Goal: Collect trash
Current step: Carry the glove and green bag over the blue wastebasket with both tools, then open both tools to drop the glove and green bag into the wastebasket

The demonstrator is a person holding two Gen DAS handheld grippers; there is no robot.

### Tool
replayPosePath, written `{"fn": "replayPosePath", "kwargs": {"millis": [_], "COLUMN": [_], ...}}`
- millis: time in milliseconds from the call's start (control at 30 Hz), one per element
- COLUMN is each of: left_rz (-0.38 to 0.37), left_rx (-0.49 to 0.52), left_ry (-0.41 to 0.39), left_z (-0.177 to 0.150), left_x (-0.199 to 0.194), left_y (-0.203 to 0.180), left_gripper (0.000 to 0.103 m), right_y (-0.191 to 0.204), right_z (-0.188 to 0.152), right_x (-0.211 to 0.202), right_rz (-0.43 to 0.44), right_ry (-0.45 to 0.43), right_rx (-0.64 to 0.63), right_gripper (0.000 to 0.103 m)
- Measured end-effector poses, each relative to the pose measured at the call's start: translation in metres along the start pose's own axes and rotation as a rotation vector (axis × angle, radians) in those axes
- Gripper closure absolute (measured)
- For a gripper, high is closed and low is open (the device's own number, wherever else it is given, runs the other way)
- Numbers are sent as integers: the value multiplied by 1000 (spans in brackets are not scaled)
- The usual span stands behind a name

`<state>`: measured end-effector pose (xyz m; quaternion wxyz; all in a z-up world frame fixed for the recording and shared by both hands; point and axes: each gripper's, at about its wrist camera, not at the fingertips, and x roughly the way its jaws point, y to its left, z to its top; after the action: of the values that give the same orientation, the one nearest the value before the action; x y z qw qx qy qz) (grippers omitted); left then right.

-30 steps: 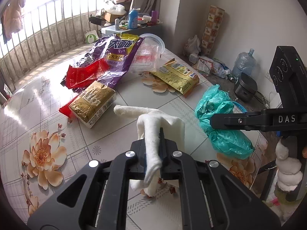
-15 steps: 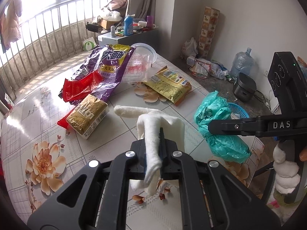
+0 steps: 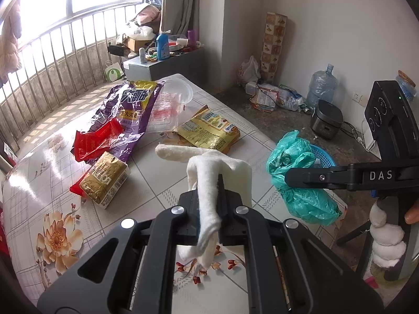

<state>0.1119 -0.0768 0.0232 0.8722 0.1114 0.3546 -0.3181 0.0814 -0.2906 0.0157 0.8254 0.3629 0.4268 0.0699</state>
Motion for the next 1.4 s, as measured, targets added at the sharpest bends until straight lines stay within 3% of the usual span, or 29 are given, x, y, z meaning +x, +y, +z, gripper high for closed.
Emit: {"fn": "replayPosePath", "kwargs": {"millis": [467,800,1033,1200,1400], "left_rz": [-166,-316,-420,-440,-419], "left_rx": [12,109,196,261,332], "left_ry": [-10,12,96,193,269], "left_z": [37,87,116,122,130], "left_x": [8,47,105,163,234], "left_y": [-32,-102,-182,-241,-301], "left_gripper": [96,96,96,96,96], "right_y": [-32,-101,-188,-250,-306], "right_z": [-3,5,-11,-13,2], "right_x": [-42,-115,-166,-163,-149], "right_rz": [0,-78,-227,-253,-261], "right_ry": [-108,-318,-473,-475,-469], "right_rx": [86,246,453,600,684], "right_gripper": [55,55,55,55,55]}}
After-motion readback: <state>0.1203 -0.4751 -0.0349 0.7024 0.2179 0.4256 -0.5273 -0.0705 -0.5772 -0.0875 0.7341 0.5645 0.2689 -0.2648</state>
